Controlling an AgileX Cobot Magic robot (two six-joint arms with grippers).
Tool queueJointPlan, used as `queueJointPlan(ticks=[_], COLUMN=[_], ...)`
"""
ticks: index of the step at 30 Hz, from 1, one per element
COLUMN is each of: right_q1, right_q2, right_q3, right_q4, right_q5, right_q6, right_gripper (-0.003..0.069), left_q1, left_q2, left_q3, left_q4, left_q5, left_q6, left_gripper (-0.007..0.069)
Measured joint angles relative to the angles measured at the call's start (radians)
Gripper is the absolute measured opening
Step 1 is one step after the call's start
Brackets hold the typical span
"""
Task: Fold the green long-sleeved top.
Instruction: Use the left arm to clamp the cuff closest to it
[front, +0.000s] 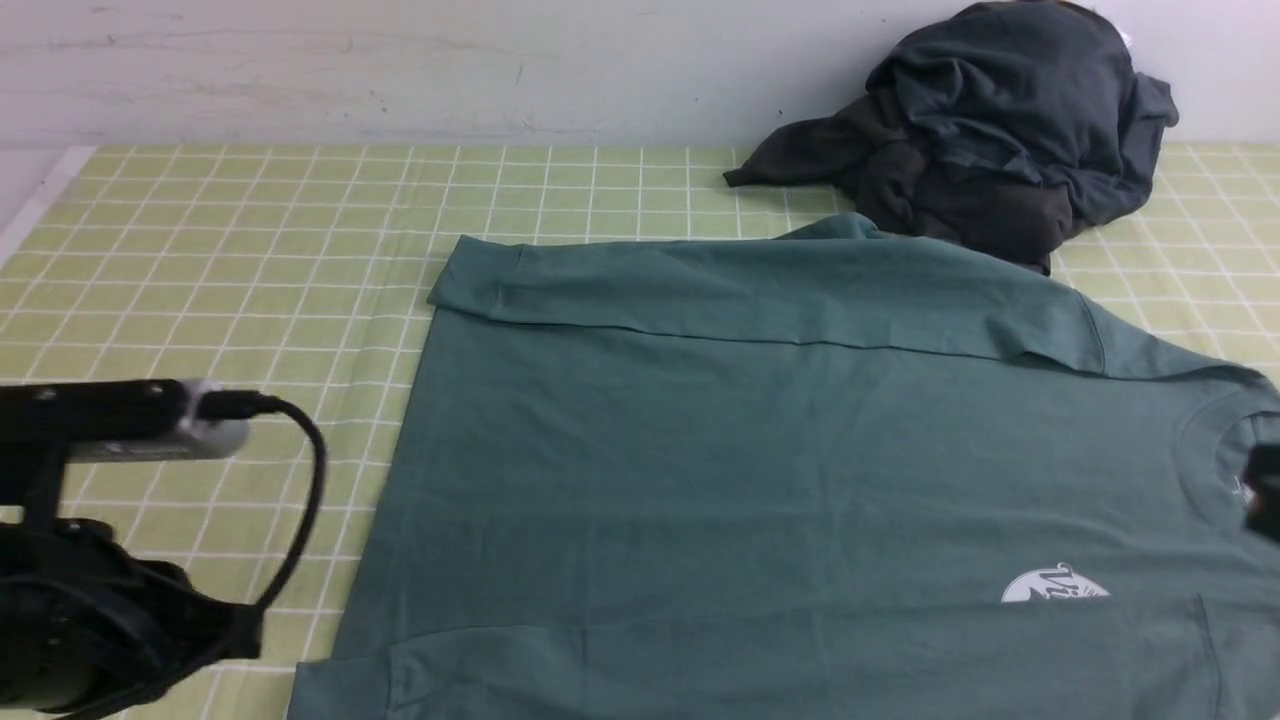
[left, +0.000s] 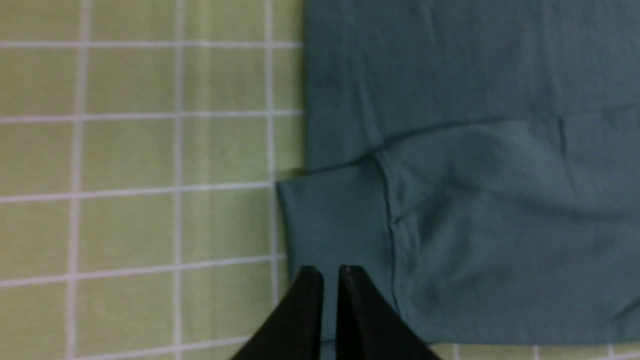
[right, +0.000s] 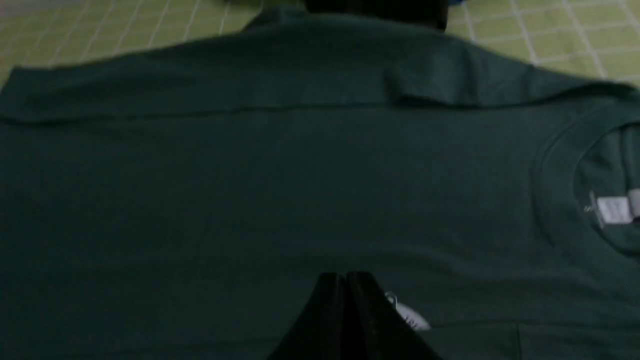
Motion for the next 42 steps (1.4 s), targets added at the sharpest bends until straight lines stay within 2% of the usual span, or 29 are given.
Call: queueJointPlan(ticks=[5,6,7,9,12,16,19,21,24,28,37,39,42], right_q1=[0.108,0.117,0.151,0.182,0.226,0.234,0.234,0.234,0.234,0.234,0.234,0.234,0.234], right_q2=[0.156,0.164,0.188,0.198,0.199,0.199,0.199,0.199,0.199,0.199,0.199,0.199,0.199], right_q3=[0.011,0.011,0.011,0.011,0.011,0.011,0.011,0.011,0.011,0.011,0.011,0.011,0.011], right_q4=[0.058,0.061,0.09,0.113,0.127,0.13,0.13,0.13,0.13,0.13,0.13,0.13,0.13], right_q5=[0.005,0.005,0.005,0.005,0.004,0.004,0.004,0.004,0.004,0.004,-0.003,-0.004,-0.009], right_q6=[-0.151,-0.154,-0.18,-0.206,-0.255,-0.264,-0.265,-0.265,-0.267,-0.267,-0.267,-0.267,-0.267], right_gripper=[-0.0005,-0.0005,-0.0005,-0.0005,-0.0005,-0.0005,-0.0005,-0.0005,-0.0005,-0.0005,-0.0005,-0.0006,-0.0006], left_q1=[0.0,0.0,0.0,0.0,0.0,0.0,0.0,0.0,0.0,0.0,0.0,0.0,0.0], left_q2=[0.16,0.165,0.203,0.241,0.311,0.388,0.434,0.444,0.447,0.447,0.447,0.447,0.455], left_q3=[0.0,0.0,-0.001,-0.002,-0.003,-0.003,-0.003,-0.003,-0.004,-0.005,-0.043,-0.047,-0.047], left_q4=[-0.123,-0.124,-0.121,-0.107,-0.082,-0.08,-0.095,-0.104,-0.119,-0.127,-0.141,-0.123,-0.076], left_q5=[-0.008,-0.009,-0.019,-0.04,-0.094,-0.13,-0.173,-0.191,-0.223,-0.224,-0.165,-0.149,-0.133], left_q6=[0.077,0.078,0.078,0.076,0.075,0.075,0.074,0.074,0.074,0.074,0.075,0.075,0.071], left_gripper=[0.0197,0.0204,0.0259,0.0308,0.0347,0.0336,0.0277,0.0233,0.0104,0.0013,0.0,0.0013,0.0082])
